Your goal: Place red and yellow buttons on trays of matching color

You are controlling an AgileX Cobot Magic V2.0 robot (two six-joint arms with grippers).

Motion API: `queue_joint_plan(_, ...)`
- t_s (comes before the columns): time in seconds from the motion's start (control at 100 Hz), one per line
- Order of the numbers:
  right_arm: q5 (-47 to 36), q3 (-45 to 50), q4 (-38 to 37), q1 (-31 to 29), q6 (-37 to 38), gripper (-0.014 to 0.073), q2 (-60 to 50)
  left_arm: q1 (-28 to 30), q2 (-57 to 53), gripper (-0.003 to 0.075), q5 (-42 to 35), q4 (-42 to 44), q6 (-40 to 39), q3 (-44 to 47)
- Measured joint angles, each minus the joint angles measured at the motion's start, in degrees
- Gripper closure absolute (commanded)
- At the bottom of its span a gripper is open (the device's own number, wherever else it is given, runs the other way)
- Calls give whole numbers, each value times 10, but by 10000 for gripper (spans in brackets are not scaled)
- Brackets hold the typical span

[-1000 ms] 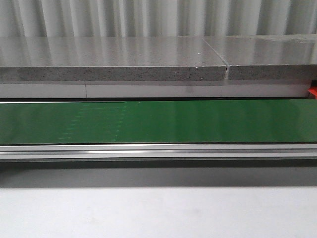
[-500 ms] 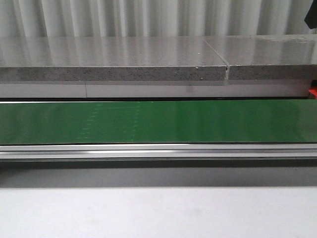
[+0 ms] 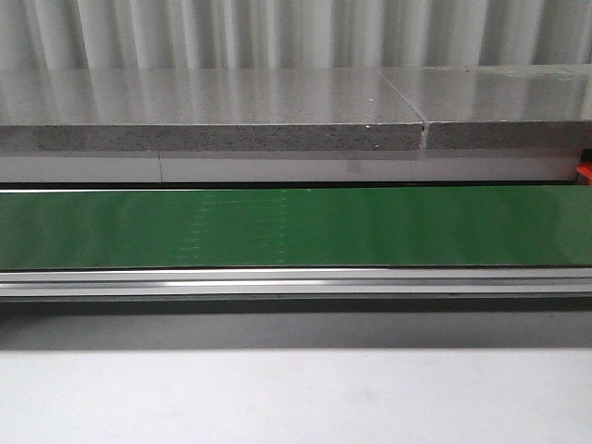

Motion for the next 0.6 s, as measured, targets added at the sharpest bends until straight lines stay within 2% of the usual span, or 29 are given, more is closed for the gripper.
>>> queue_joint_plan(0.19, -4, 65, 3, 0, 0, 662, -92, 0, 0, 741, 0, 0, 0, 0)
queue_joint_plan(0.39, -9, 129, 5, 0, 0, 662, -186, 0, 0, 741, -32, 0, 0, 1)
queue_joint_plan(0.6, -4, 163, 10, 0, 0, 662, -262, 0, 0, 741, -37, 0, 0, 1)
